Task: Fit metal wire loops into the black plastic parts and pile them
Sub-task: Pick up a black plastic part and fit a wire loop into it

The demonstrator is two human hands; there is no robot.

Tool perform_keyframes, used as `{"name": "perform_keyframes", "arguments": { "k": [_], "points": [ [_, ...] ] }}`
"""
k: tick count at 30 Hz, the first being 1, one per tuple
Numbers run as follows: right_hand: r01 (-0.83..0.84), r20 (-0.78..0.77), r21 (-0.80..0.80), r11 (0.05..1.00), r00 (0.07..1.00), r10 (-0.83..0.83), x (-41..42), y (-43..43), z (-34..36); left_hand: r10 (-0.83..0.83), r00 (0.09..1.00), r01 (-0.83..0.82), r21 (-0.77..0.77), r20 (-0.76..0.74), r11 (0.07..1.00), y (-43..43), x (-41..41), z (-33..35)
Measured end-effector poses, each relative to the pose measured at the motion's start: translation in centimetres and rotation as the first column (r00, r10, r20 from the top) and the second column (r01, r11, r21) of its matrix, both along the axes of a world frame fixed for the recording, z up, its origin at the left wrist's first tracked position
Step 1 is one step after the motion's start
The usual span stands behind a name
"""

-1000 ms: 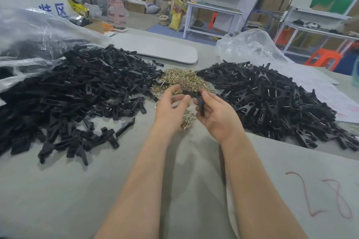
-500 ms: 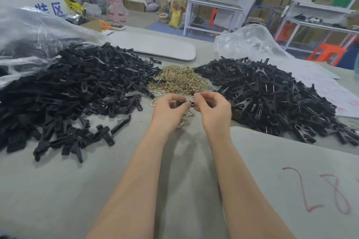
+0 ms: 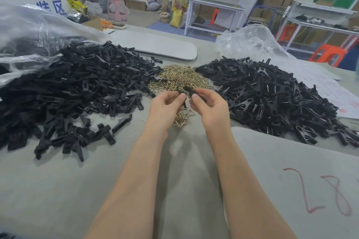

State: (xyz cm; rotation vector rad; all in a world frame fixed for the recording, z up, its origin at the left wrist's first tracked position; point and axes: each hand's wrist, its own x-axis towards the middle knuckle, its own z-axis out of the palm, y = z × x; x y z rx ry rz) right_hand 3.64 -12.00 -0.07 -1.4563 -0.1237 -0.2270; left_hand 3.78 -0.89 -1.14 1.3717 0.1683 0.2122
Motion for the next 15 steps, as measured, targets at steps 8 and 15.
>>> {"name": "perform_keyframes", "arguments": {
  "k": [8, 15],
  "points": [
    [0.04, 0.044, -0.129, 0.991, 0.998, -0.035, -0.02, -0.11, 0.14, -0.096, 0.995, 0.097, -0.024, 0.009, 0.995, -0.17, -0.23, 0.07],
    [0.083, 0.05, -0.175, 0.981, 0.996, -0.075, 0.1, -0.73, 0.26, -0.114, 0.993, 0.115, -0.026, 0.024, 0.993, -0.2, -0.52, 0.33]
  ]
}}
